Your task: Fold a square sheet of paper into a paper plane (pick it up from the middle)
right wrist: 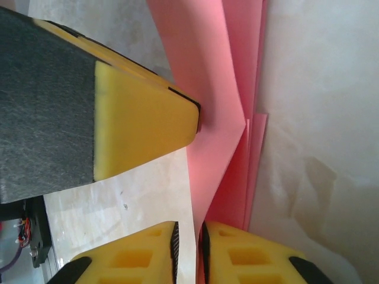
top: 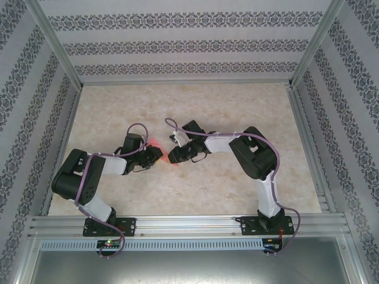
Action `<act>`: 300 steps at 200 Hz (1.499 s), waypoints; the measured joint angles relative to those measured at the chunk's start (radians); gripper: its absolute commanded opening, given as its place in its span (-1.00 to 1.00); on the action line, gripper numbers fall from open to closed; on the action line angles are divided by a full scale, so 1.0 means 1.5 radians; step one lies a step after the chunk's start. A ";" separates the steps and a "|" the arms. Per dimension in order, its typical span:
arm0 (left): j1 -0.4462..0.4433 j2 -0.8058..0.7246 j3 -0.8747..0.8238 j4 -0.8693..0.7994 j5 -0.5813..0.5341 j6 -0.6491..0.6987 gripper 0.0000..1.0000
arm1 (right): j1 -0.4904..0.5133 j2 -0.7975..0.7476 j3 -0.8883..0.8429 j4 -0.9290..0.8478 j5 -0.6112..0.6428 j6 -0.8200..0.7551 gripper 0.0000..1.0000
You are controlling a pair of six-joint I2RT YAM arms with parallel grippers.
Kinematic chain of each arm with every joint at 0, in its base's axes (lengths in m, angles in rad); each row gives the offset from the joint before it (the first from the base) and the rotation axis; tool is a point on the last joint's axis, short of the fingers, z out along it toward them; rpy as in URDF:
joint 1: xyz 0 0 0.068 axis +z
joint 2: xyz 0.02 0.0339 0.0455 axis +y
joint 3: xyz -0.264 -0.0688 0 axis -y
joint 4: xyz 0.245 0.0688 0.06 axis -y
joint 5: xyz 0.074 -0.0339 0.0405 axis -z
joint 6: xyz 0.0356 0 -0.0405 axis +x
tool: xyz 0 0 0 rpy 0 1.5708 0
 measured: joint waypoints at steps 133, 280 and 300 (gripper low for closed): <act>0.000 0.004 0.014 -0.026 0.003 0.001 -0.60 | -0.011 -0.026 -0.028 -0.052 0.012 -0.010 -0.77; 0.000 0.007 0.026 -0.054 -0.001 0.002 -0.72 | 0.039 -0.049 0.072 -0.112 0.106 -0.018 -0.96; 0.000 0.008 0.027 -0.058 -0.002 0.001 -0.72 | 0.040 -0.020 0.095 -0.127 0.105 -0.020 -0.97</act>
